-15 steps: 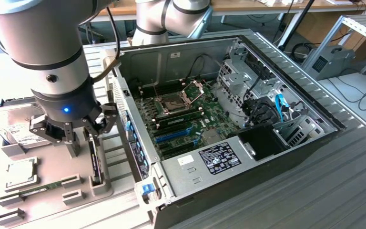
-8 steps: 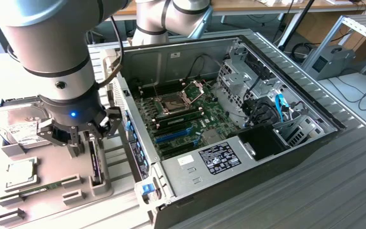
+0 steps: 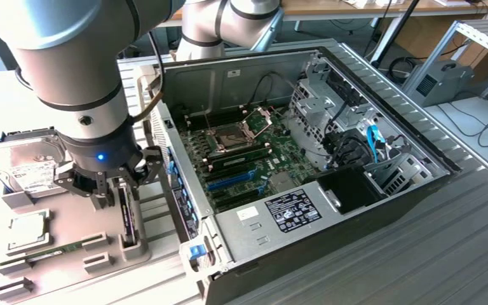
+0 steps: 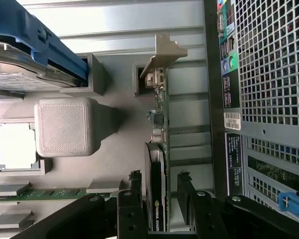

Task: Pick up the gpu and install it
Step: 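Pick up the gpu and move the gpu toward the slot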

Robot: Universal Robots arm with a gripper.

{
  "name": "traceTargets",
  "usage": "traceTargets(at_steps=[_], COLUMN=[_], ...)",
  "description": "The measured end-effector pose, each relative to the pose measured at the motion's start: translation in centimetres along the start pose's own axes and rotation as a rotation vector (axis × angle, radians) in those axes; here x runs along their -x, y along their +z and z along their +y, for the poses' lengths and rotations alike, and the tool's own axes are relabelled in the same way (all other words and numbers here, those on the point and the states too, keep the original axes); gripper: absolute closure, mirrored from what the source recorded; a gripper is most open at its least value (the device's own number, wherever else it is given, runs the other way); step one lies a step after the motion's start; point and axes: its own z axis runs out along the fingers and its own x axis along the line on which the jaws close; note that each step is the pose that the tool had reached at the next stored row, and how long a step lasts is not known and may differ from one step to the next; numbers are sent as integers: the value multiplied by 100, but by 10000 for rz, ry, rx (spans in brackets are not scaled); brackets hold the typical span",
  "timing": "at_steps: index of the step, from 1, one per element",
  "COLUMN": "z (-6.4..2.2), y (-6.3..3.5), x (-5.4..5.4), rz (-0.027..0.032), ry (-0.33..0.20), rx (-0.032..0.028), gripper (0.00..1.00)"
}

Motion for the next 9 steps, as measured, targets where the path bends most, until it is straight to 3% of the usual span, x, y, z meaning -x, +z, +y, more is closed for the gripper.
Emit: traceTargets(at_steps=[9], z=[85], y=[129], x=[-28], rz=[-1], ry=[0], rx=[-5], gripper=[58])
